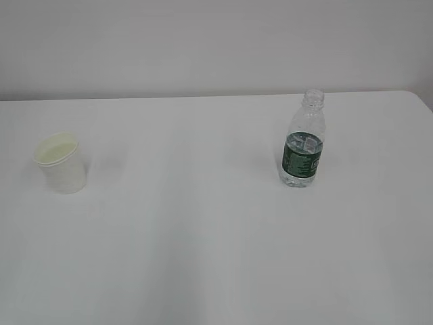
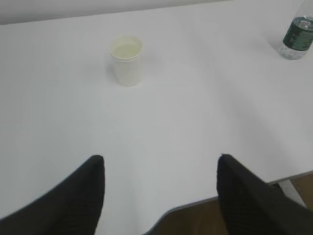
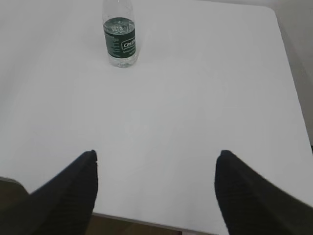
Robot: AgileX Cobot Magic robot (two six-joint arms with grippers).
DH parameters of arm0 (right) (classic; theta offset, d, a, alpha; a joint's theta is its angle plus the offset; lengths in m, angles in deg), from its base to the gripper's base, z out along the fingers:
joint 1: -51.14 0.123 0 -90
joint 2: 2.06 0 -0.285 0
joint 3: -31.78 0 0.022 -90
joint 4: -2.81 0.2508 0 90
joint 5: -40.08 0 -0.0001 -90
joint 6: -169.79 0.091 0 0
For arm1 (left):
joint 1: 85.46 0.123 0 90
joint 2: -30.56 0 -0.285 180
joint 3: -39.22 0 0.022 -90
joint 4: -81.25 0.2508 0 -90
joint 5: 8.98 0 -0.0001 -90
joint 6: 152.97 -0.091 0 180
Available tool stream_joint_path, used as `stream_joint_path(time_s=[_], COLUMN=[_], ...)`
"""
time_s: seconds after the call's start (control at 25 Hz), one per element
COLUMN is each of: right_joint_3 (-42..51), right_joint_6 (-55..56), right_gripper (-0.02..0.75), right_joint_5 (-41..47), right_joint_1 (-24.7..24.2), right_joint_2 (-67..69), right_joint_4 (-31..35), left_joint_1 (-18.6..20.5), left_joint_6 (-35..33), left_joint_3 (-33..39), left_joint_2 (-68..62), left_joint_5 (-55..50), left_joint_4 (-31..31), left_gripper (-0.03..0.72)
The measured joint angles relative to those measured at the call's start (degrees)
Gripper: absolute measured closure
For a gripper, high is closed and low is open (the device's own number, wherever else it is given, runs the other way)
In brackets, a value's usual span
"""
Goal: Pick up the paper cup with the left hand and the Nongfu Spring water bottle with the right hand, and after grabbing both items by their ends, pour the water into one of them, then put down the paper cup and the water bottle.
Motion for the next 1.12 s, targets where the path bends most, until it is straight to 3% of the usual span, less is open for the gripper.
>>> stream_joint_path(time_s=[0.44,1.12], right_joint_3=[0.0,0.9], right_joint_6=[0.0,0.1], right_gripper=[0.171,0.171], right_joint_5=[3.8,2.1], right_joint_1=[0.0,0.0], right_joint_2=[-1.3,-1.3], right_joint_4=[0.0,-1.5], left_joint_1=[0.0,0.0], left_joint_6=[0.0,-0.1], left_joint_3=[3.1,5.2], left_joint_2=[0.1,0.1], left_joint_5=[-1.5,3.6], left_joint_4=[0.8,0.8], left_gripper=[0.176,0.195])
